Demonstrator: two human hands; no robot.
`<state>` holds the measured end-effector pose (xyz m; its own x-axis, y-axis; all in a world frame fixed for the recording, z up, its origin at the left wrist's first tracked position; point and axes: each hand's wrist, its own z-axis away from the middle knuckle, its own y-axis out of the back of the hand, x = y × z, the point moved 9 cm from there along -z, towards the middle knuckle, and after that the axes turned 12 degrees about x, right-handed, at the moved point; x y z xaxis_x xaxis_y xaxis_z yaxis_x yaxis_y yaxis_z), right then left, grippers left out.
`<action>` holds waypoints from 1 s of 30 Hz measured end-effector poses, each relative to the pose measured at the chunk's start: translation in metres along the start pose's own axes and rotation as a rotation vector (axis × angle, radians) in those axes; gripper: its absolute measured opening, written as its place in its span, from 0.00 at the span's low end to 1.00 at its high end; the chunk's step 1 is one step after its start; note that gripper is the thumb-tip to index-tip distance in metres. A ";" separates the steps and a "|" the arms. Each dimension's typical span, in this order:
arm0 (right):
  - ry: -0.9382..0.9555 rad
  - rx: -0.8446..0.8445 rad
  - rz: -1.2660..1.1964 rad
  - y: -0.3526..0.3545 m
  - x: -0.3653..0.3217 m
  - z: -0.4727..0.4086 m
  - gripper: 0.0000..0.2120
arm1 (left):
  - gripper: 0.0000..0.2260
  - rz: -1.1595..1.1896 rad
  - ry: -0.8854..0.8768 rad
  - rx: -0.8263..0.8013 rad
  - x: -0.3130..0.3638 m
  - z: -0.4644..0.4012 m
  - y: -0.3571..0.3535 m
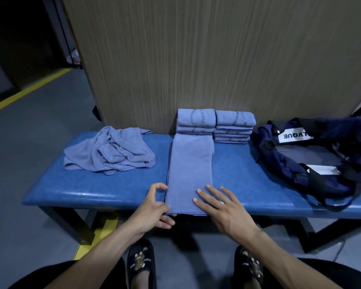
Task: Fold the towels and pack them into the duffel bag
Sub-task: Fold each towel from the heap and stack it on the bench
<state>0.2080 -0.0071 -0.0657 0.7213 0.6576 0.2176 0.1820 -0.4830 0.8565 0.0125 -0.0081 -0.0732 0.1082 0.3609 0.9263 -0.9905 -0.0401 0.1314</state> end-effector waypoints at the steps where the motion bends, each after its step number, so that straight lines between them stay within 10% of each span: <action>1: 0.000 0.009 -0.013 -0.001 0.002 0.003 0.29 | 0.17 -0.001 -0.012 -0.018 0.001 0.003 -0.001; 8: -0.072 0.040 -0.149 0.008 0.013 0.011 0.25 | 0.22 -0.081 -0.016 -0.175 -0.012 0.005 -0.003; 12: -0.193 0.056 -0.319 0.010 0.023 0.015 0.22 | 0.29 -0.554 -0.447 -0.148 -0.004 0.005 -0.006; 17: -0.270 0.046 -0.434 0.017 0.029 0.012 0.21 | 0.31 -1.166 -1.055 0.306 0.031 0.021 -0.020; 30: -0.235 0.072 -0.425 0.020 0.037 0.011 0.21 | 0.15 -0.977 -1.355 0.199 0.025 0.017 -0.026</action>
<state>0.2462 0.0014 -0.0460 0.7030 0.6606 -0.2634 0.5329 -0.2440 0.8103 0.0422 -0.0140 -0.0478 0.7273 -0.6818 0.0779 -0.4993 -0.4478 0.7418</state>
